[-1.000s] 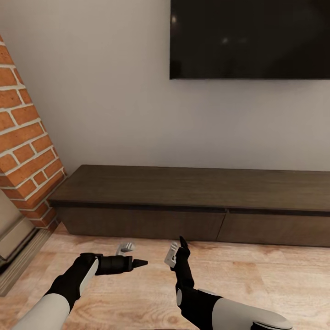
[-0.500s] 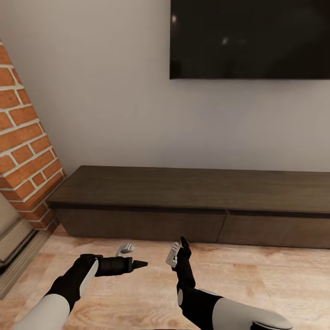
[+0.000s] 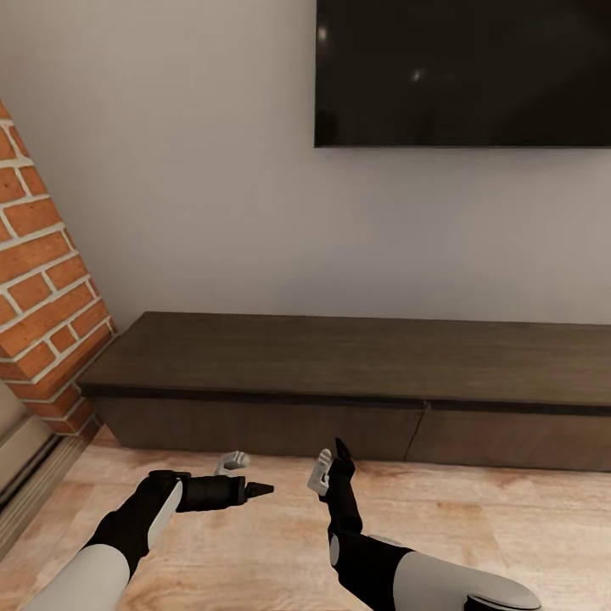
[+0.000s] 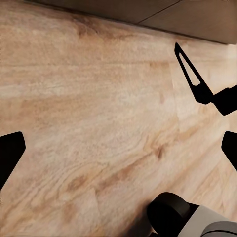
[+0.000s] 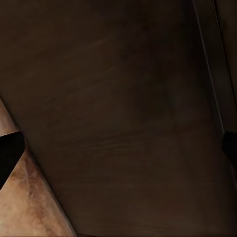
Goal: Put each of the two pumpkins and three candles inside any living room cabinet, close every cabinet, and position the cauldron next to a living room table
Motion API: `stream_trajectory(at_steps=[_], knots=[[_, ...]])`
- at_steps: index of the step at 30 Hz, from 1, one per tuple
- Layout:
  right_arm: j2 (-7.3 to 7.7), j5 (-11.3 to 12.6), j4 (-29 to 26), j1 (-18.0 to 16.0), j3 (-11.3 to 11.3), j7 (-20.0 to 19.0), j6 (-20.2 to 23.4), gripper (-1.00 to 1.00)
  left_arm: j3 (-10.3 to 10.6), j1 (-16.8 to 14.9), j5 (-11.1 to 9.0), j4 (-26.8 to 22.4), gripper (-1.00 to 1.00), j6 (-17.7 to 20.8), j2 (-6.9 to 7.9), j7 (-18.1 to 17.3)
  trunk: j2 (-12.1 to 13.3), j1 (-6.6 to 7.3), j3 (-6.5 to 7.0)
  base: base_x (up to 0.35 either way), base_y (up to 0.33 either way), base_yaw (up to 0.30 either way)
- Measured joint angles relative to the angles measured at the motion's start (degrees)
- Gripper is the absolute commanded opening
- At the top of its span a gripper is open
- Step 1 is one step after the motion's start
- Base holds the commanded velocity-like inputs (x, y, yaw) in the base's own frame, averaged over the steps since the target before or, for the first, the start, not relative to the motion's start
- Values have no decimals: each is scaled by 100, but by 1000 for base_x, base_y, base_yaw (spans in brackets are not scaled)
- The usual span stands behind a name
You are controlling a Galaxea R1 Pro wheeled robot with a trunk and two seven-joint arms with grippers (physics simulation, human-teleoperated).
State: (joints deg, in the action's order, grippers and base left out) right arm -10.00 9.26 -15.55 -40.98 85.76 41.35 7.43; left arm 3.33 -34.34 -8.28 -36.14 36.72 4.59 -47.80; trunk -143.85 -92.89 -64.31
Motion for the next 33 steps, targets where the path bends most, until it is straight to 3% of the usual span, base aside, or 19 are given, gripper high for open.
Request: stream_trajectory(at_steps=[11,20,33], knots=[[0,-9,44,0,15,167,9,100,-1,0,2,129,100,-3,-9,4,0,0,0,187,0,0],[0,-23,257,-1,54,681,13,100,-2,0,2,155,100,0,-9,3,0,-1,0,23,0,0],[0,-13,287,-1,58,769,4,100,-2,0,0,162,100,1,-9,2,0,-1,0,1,0,0]])
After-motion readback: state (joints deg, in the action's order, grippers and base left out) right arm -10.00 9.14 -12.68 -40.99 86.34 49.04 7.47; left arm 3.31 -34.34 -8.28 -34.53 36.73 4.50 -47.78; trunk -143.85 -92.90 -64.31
